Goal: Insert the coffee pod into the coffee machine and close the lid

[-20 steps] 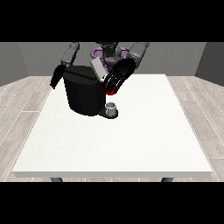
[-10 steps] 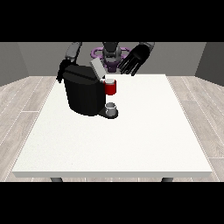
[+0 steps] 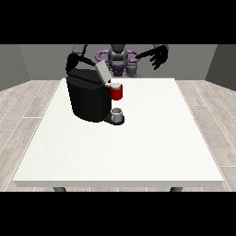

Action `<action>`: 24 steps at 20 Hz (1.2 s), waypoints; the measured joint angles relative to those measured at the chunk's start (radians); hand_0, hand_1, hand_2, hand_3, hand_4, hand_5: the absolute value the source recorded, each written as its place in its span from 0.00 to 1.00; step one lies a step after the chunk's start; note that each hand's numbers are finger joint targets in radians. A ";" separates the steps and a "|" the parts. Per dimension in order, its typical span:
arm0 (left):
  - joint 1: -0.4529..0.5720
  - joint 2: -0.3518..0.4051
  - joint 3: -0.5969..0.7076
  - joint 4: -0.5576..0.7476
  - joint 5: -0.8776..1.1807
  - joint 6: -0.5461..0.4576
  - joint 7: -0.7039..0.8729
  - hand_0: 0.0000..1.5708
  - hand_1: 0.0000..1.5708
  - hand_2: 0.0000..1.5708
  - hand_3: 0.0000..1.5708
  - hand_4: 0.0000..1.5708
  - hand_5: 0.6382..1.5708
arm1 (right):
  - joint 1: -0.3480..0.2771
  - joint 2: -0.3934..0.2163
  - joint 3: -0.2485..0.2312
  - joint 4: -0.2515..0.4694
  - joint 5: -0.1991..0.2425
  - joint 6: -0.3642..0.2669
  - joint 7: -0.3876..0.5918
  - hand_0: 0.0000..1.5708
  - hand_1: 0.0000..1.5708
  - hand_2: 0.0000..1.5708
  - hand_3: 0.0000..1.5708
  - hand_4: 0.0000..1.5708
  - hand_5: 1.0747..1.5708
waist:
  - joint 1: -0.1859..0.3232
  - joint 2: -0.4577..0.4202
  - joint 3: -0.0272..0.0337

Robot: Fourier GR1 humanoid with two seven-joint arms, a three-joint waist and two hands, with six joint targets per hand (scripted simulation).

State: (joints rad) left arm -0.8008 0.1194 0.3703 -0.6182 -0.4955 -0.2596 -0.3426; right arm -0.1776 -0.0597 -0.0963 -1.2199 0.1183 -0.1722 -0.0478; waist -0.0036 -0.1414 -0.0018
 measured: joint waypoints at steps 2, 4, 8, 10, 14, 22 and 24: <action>0.047 -0.036 0.014 0.004 0.029 -0.007 -0.001 0.00 0.00 0.00 0.00 0.25 1.00 | -0.001 -0.004 0.004 -0.019 -0.022 0.037 -0.003 0.00 0.00 0.00 0.00 0.00 1.00 | 0.025 -0.045 0.0007; 0.097 -0.056 0.018 0.008 0.046 -0.021 0.001 0.00 0.00 0.00 0.00 0.21 1.00 | -0.012 -0.009 0.013 -0.040 -0.032 0.060 0.017 0.00 0.00 0.00 0.00 0.00 1.00 | 0.053 -0.091 0.0010; 0.192 -0.078 0.014 -0.007 0.069 -0.043 0.006 0.00 0.00 0.00 0.00 0.27 1.00 | -0.018 -0.049 0.027 -0.079 -0.042 0.124 0.042 0.00 0.00 0.00 0.00 0.07 1.00 | 0.089 -0.146 0.0013; 0.219 -0.085 0.016 -0.029 0.085 -0.039 0.007 0.00 0.00 0.00 0.00 0.26 1.00 | -0.032 -0.061 0.039 -0.098 -0.039 0.144 0.047 0.00 0.00 0.00 0.00 0.15 1.00 | 0.097 -0.142 0.0014; 0.262 -0.101 -0.001 -0.101 0.132 -0.057 0.034 0.00 0.00 0.00 0.00 0.27 1.00 | -0.081 -0.099 0.019 -0.108 -0.045 0.167 0.073 0.00 0.00 0.00 0.00 0.00 1.00 | 0.123 -0.122 0.0016; 0.321 -0.116 -0.124 -0.254 0.247 -0.049 0.096 0.00 0.00 0.00 0.00 0.23 1.00 | -0.209 -0.136 -0.080 0.005 -0.115 0.176 0.122 0.00 0.00 0.00 0.00 0.12 1.00 | 0.203 -0.059 0.0021; 0.328 -0.117 -0.137 -0.293 0.265 -0.048 0.118 0.00 0.00 0.00 0.00 0.24 1.00 | -0.243 -0.136 -0.101 0.029 -0.142 0.176 0.148 0.00 0.00 0.00 0.00 0.08 1.00 | 0.216 -0.046 0.0021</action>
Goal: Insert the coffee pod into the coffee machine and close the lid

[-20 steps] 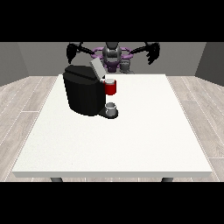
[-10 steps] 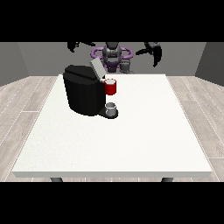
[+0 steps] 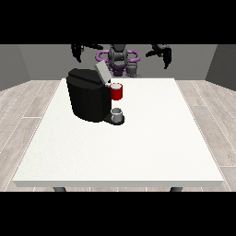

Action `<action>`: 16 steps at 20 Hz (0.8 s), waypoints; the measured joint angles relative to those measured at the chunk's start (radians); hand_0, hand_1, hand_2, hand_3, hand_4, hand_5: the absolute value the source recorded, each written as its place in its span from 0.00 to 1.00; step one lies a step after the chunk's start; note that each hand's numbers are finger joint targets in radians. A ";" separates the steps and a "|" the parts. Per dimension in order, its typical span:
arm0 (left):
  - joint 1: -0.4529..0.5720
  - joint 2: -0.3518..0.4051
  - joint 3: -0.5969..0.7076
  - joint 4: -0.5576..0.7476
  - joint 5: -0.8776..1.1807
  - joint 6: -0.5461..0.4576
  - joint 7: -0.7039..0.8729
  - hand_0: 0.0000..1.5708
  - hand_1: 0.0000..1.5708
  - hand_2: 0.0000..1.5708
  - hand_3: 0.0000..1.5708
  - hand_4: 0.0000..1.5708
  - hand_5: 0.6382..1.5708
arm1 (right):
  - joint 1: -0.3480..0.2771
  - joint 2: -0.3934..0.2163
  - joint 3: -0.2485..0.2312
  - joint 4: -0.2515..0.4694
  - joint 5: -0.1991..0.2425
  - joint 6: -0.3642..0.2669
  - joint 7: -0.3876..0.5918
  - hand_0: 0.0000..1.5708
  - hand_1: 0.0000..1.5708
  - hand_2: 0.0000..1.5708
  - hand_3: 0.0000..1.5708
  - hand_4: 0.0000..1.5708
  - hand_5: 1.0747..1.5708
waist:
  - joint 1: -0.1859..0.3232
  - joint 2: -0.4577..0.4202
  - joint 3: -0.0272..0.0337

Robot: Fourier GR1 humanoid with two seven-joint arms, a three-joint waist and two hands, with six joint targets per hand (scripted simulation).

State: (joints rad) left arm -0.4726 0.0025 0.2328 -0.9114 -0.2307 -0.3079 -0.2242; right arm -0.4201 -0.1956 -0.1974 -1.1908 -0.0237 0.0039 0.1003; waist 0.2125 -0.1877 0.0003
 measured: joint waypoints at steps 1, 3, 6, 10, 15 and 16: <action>0.008 0.003 -0.002 -0.023 0.005 0.001 0.009 0.00 0.00 0.00 0.00 0.23 1.00 | -0.012 -0.003 -0.009 0.007 -0.015 0.008 0.002 0.00 0.00 0.00 0.00 0.06 1.00 | -0.001 0.012 0.0001; 0.021 0.003 -0.015 -0.073 0.017 0.001 0.026 0.00 0.00 0.00 0.00 0.23 1.00 | -0.022 -0.005 -0.023 0.035 -0.026 0.007 -0.006 0.00 0.00 0.00 0.00 0.11 1.00 | 0.005 0.033 0.0001; 0.065 0.000 -0.050 -0.137 0.037 0.011 0.039 0.00 0.00 0.00 0.00 0.21 1.00 | -0.060 0.003 -0.028 0.070 -0.036 -0.005 0.006 0.00 0.00 0.00 0.00 0.04 1.00 | 0.013 0.056 0.0002; 0.097 0.020 -0.055 -0.229 0.061 0.010 0.065 0.00 0.00 0.00 0.00 0.23 1.00 | -0.101 0.005 -0.010 0.099 -0.034 0.002 0.006 0.00 0.00 0.00 0.00 0.00 1.00 | -0.003 0.098 -0.0002; 0.145 0.017 -0.081 -0.333 0.082 0.014 0.088 0.00 0.00 0.00 0.00 0.23 1.00 | -0.143 0.017 0.012 0.143 -0.020 0.003 -0.032 0.00 0.00 0.00 0.00 0.00 1.00 | -0.003 0.143 0.0000; 0.160 0.023 -0.081 -0.355 0.088 0.012 0.101 0.00 0.00 0.00 0.00 0.23 1.00 | -0.142 0.019 0.021 0.145 -0.018 0.008 -0.030 0.00 0.00 0.00 0.00 0.00 1.00 | -0.011 0.137 -0.0002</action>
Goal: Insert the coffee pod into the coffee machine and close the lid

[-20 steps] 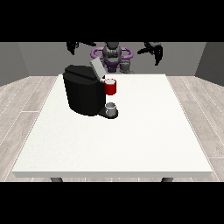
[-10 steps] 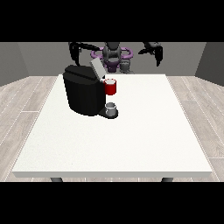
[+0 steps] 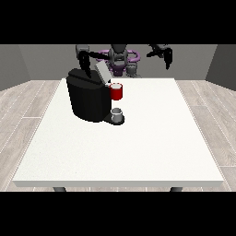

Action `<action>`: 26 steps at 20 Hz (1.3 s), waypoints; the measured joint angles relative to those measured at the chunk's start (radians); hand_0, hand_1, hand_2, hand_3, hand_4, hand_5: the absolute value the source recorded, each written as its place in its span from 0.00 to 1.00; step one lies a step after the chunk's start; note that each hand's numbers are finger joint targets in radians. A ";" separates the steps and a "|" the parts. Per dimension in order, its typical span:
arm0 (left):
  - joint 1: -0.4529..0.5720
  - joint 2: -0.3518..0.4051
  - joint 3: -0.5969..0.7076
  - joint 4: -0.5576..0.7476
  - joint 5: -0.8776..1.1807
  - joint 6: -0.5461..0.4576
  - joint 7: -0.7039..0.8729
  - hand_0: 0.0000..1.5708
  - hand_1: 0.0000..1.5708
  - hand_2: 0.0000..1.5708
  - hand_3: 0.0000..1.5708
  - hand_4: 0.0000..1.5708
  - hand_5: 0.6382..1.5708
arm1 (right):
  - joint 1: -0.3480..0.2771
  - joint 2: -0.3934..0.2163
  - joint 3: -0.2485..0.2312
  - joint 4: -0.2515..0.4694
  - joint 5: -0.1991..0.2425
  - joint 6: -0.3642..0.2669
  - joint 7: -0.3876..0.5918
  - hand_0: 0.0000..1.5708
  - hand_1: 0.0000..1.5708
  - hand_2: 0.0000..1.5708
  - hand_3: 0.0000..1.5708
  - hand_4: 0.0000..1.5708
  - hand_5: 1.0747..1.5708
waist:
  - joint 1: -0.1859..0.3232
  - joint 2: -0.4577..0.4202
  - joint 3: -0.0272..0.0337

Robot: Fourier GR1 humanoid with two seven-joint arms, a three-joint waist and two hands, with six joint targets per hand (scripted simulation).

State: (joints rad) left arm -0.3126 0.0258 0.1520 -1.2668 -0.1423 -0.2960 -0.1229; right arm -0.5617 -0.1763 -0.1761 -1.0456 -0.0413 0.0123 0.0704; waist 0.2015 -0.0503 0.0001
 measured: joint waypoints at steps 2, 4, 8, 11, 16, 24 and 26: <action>0.013 0.006 -0.001 -0.038 0.014 -0.002 0.020 0.00 0.00 0.00 0.00 0.24 1.00 | -0.024 -0.004 0.007 0.015 0.004 0.005 0.000 0.00 0.00 0.00 0.00 0.00 1.00 | -0.004 0.013 0.0001; 0.039 0.011 -0.003 -0.068 0.021 0.001 0.022 0.00 0.00 0.00 0.00 0.24 1.00 | -0.037 -0.002 0.017 0.020 0.006 0.014 0.003 0.00 0.00 0.00 0.00 0.00 1.00 | -0.012 0.019 0.0000; 0.049 0.039 0.016 -0.085 0.035 0.015 0.014 0.00 0.00 0.00 0.00 0.20 1.00 | -0.081 0.013 0.037 0.020 0.013 0.013 -0.004 0.00 0.00 0.00 0.00 0.11 1.00 | -0.037 0.053 -0.0007; 0.058 0.052 0.019 -0.093 0.029 0.030 -0.011 0.00 0.00 0.00 0.00 0.20 1.00 | -0.119 0.009 0.042 0.023 0.013 0.021 0.009 0.00 0.00 0.00 0.00 0.10 1.00 | -0.047 0.071 -0.0008; 0.070 0.052 0.004 -0.114 0.022 0.047 -0.004 0.00 0.00 0.00 0.00 0.22 1.00 | -0.171 0.008 0.058 0.042 0.039 0.009 -0.007 0.00 0.00 0.00 0.00 0.07 1.00 | -0.038 0.100 0.0001; 0.042 0.046 -0.022 -0.130 0.018 0.051 0.037 0.00 0.00 0.00 0.00 0.26 1.00 | -0.245 -0.015 0.074 0.051 0.090 -0.028 0.085 0.00 0.00 0.00 0.00 0.00 1.00 | -0.010 0.127 0.0072; 0.047 0.043 -0.031 -0.136 0.014 0.050 0.040 0.00 0.00 0.00 0.00 0.23 1.00 | -0.240 -0.013 0.076 0.045 0.096 -0.037 0.095 0.00 0.00 0.00 0.00 0.00 1.00 | -0.004 0.123 0.0089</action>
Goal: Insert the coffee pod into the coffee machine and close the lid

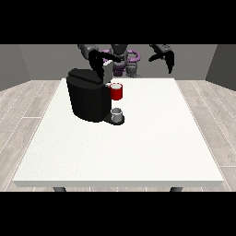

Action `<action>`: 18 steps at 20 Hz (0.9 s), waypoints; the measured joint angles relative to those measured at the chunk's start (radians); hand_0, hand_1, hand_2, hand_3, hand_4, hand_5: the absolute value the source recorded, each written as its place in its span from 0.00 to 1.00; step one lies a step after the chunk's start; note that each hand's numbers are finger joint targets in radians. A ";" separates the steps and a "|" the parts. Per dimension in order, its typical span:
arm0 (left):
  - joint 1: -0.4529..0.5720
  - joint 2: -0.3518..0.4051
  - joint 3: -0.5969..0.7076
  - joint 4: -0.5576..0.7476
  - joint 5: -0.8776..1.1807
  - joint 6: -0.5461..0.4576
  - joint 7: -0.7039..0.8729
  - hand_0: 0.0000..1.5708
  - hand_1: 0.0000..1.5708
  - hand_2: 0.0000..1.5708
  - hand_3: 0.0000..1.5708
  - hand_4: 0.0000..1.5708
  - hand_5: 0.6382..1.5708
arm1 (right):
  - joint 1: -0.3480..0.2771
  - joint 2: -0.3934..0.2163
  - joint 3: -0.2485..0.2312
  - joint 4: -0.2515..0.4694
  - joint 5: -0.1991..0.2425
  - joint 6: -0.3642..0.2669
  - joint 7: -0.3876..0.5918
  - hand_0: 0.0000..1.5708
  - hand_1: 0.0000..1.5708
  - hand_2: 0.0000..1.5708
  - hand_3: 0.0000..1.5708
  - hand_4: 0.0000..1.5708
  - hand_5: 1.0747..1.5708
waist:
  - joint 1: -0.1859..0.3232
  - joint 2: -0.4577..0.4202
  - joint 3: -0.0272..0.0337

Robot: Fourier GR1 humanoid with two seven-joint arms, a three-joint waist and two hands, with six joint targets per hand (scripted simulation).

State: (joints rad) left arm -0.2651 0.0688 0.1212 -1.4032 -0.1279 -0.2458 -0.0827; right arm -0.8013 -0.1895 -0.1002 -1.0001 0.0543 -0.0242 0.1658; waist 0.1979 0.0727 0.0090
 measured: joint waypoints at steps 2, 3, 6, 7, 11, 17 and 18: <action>0.000 0.000 -0.003 0.005 0.001 -0.005 -0.014 0.00 0.00 0.00 0.00 0.20 1.00 | -0.007 -0.005 0.006 -0.013 0.013 -0.008 0.021 0.00 0.00 0.00 0.00 0.00 1.00 | 0.004 0.009 0.0018; -0.004 -0.005 -0.011 0.006 -0.008 0.002 -0.012 0.00 0.00 0.00 0.00 0.23 1.00 | -0.010 -0.006 0.014 -0.017 0.026 -0.018 0.040 0.00 0.00 0.00 0.00 0.07 1.00 | 0.006 0.010 0.0033; -0.012 -0.012 -0.028 0.006 -0.014 -0.003 -0.010 0.00 0.00 0.00 0.00 0.21 1.00 | -0.019 -0.027 0.024 -0.037 0.063 -0.041 0.092 0.00 0.00 0.00 0.00 0.13 1.00 | 0.028 0.020 0.0067; -0.020 -0.015 -0.033 0.006 -0.018 0.000 -0.013 0.00 0.00 0.00 0.00 0.21 1.00 | -0.029 -0.038 0.025 -0.045 0.075 -0.049 0.111 0.00 0.00 0.00 0.00 0.14 1.00 | 0.039 0.031 0.0078; -0.058 -0.018 -0.045 0.004 -0.020 -0.005 -0.019 0.00 0.00 0.00 0.00 0.25 1.00 | -0.066 -0.081 0.022 -0.069 0.109 -0.056 0.154 0.00 0.00 0.00 0.00 0.15 1.00 | 0.076 0.074 0.0126; -0.095 -0.022 -0.066 -0.003 -0.018 -0.023 -0.027 0.00 0.00 0.00 0.00 0.24 1.00 | -0.067 -0.129 0.000 -0.144 0.125 -0.053 0.269 0.00 0.00 0.00 0.00 0.06 1.00 | 0.132 0.112 0.0210; -0.102 -0.020 -0.066 -0.001 -0.014 -0.030 -0.028 0.00 0.00 0.00 0.00 0.25 1.00 | -0.068 -0.137 -0.005 -0.158 0.127 -0.053 0.291 0.00 0.00 0.00 0.00 0.00 1.00 | 0.141 0.119 0.0230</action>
State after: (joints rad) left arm -0.3669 0.0486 0.0554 -1.4040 -0.1424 -0.2755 -0.1107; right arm -0.8693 -0.3268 -0.1050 -1.1586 0.1810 -0.0771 0.4571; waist 0.3384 0.1914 0.0320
